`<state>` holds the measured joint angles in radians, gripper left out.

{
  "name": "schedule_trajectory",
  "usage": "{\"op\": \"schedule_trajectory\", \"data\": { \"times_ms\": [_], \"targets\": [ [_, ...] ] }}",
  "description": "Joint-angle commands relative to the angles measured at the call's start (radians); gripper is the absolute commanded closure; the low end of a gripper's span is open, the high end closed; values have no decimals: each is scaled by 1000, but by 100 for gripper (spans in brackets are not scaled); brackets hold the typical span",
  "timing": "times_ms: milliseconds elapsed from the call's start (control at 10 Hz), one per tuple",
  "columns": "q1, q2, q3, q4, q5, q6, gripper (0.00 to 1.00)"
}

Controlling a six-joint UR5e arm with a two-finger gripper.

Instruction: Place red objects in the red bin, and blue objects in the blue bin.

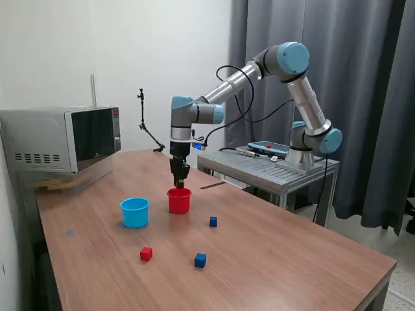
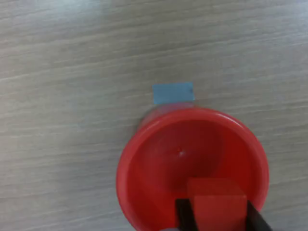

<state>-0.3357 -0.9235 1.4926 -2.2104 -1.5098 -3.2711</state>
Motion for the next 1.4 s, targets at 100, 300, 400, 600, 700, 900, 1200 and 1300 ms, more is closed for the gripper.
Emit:
{"op": "schedule_trajectory", "data": {
  "times_ms": [100, 300, 400, 600, 700, 900, 1200, 1300],
  "targets": [
    [-2, 0, 8, 0, 3, 1, 100],
    [-3, 0, 8, 0, 2, 1, 100],
    [-3, 0, 6, 0, 0, 2, 0],
    [-2, 0, 5, 0, -3, 2, 0],
    [-2, 0, 5, 0, -1, 4, 0],
    [-2, 0, 3, 0, -1, 4, 0],
    [0, -2, 0, 0, -3, 4, 0],
    [1, -3, -5, 3, -6, 2, 0]
  ]
}}
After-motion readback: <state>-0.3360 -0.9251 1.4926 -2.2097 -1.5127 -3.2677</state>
